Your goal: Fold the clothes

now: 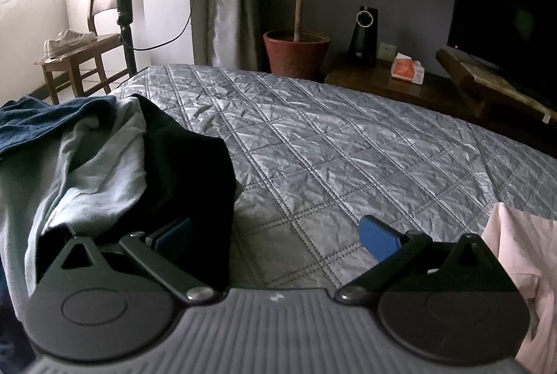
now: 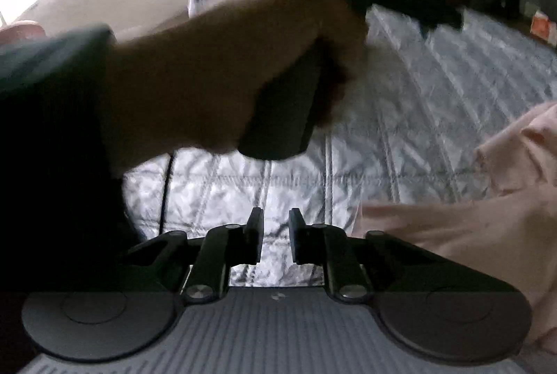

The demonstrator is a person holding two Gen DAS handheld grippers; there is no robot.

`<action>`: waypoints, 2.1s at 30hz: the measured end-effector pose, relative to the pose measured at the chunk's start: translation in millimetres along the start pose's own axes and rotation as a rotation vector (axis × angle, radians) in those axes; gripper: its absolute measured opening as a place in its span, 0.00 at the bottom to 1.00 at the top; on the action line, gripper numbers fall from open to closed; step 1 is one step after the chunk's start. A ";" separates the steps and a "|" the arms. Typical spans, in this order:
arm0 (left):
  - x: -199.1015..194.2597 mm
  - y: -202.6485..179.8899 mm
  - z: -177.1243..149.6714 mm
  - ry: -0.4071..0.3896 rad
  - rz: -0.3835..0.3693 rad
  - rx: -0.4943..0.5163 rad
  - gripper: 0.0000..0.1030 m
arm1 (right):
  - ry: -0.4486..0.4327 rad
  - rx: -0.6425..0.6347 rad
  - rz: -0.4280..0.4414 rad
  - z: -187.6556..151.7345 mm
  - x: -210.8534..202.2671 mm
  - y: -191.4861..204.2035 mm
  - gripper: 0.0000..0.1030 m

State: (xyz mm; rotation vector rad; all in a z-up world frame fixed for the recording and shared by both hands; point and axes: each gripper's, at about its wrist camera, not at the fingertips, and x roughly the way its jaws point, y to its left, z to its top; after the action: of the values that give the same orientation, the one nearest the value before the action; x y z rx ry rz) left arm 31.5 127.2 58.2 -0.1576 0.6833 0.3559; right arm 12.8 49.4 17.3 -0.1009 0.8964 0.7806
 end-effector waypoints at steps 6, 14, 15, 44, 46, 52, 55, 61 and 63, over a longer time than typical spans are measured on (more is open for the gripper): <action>1.0 0.8 1.0 0.001 -0.001 -0.011 0.98 | -0.071 0.101 -0.218 21.6 -38.1 -67.0 0.37; 1.5 -0.2 0.9 0.003 -0.005 -0.009 0.98 | 0.050 0.054 -0.349 52.8 3.8 -121.6 0.68; 1.2 -0.1 0.9 0.002 -0.007 -0.009 0.99 | 0.059 0.050 -0.366 50.9 8.3 -125.0 0.67; -2.7 6.5 5.7 -0.037 0.006 -0.061 0.99 | -0.149 0.381 -0.199 52.3 -28.4 -160.8 0.18; -2.6 6.4 5.7 -0.036 0.006 -0.056 0.99 | -0.022 0.234 -0.184 40.5 -21.8 -121.0 0.25; -2.9 2.2 3.9 -0.033 -0.002 -0.042 0.99 | 0.170 -0.122 -0.135 5.5 6.3 -9.8 0.82; -3.5 1.8 3.3 -0.033 -0.006 -0.036 0.99 | 0.144 -0.072 -0.198 -4.5 14.8 -15.6 0.60; -3.3 1.0 3.9 -0.034 -0.009 -0.039 0.99 | 0.054 0.143 -0.175 -5.9 6.5 -41.6 0.01; -4.4 0.1 4.1 -0.038 -0.009 -0.036 0.99 | 0.033 0.150 -0.170 -4.6 9.5 -37.5 0.00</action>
State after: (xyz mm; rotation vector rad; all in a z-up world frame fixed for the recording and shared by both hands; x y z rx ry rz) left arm 30.8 127.2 64.1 -0.1875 0.6389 0.3618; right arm 37.6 25.8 -1.4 -0.0572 0.9618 0.5531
